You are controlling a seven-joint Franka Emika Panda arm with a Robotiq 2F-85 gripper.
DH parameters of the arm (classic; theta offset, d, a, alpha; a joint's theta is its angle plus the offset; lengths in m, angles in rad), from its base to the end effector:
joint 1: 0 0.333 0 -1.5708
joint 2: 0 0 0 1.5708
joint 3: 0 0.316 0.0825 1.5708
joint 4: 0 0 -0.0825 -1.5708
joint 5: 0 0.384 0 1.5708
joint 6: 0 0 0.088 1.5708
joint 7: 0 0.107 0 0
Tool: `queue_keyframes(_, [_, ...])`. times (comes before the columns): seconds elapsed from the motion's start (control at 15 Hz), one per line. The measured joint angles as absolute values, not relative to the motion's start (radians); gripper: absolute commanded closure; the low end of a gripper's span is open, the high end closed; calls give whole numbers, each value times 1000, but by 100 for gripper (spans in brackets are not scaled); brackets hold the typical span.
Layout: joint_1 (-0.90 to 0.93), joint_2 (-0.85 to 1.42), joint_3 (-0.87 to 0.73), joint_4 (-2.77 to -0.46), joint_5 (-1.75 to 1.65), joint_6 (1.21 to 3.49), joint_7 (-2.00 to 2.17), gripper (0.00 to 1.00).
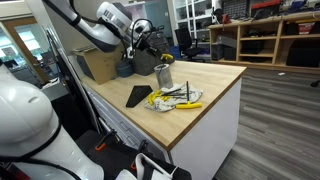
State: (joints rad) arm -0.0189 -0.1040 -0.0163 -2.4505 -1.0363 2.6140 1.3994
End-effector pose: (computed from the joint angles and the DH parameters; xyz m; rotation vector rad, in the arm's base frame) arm 0.4871 0.0019 0.3582 2.5849 -0.7751 0.8032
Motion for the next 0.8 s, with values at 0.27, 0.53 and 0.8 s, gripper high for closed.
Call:
queue_keyframes(0.27, [-5, -78, 43, -2373, -1139, 2563, 1570, 98])
queue_keyframes(0.53, [22, -2, 80, -2287, -1265, 2467, 1744, 98])
queue_keyframes(0.8, [65, 106, 89, -2200, -1379, 2347, 1882, 98])
